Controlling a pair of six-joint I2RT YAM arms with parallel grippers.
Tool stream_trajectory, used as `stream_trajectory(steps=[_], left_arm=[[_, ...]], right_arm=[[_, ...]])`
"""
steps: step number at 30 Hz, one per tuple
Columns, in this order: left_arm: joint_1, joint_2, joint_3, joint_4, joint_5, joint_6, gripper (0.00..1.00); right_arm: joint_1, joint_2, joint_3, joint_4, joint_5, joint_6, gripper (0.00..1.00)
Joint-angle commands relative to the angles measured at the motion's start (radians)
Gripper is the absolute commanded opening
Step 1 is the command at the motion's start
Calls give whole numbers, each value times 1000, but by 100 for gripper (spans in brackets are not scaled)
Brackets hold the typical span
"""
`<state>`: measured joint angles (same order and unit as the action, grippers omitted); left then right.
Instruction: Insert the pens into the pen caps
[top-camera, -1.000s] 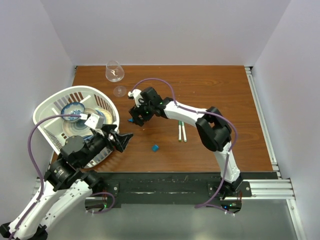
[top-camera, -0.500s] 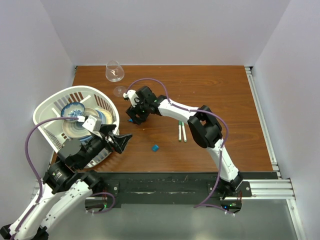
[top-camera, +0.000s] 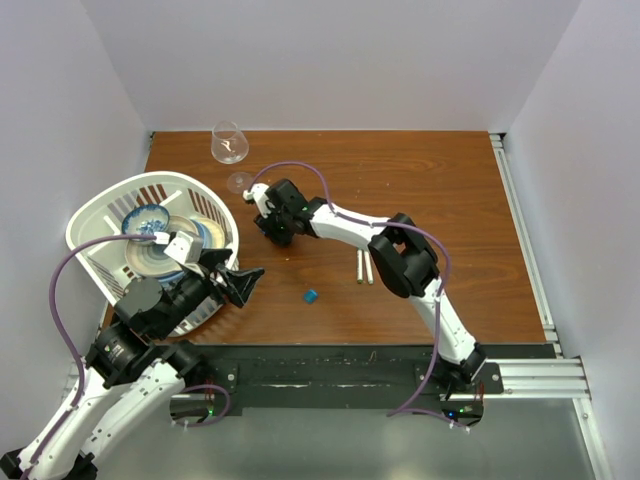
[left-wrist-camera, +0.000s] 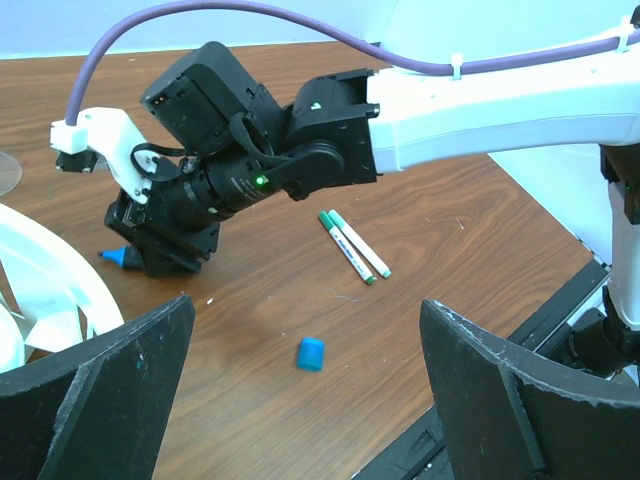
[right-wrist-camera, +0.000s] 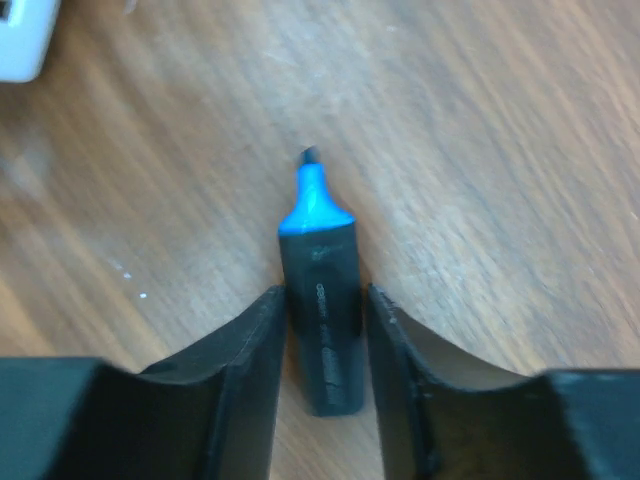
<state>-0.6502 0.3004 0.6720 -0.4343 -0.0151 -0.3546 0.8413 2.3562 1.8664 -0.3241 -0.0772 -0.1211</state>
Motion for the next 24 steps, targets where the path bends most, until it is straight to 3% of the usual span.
stream_trajectory(steps=[1, 8, 13, 19, 24], left_arm=[[0, -10, -2, 32, -9, 19, 100], [0, 26, 37, 6, -5, 22, 99], [1, 146, 95, -40, -20, -36, 97], [0, 244, 54, 68, 10, -115, 95], [-2, 324, 8, 160, 43, -190, 93]], right_arm=[[5, -57, -76, 17, 133, 78, 31], [-4, -215, -271, 49, 281, 265, 13], [-4, -355, -433, 69, 310, 418, 12], [-10, -486, -493, 79, 260, 575, 11], [-10, -676, -607, 204, 241, 696, 9]])
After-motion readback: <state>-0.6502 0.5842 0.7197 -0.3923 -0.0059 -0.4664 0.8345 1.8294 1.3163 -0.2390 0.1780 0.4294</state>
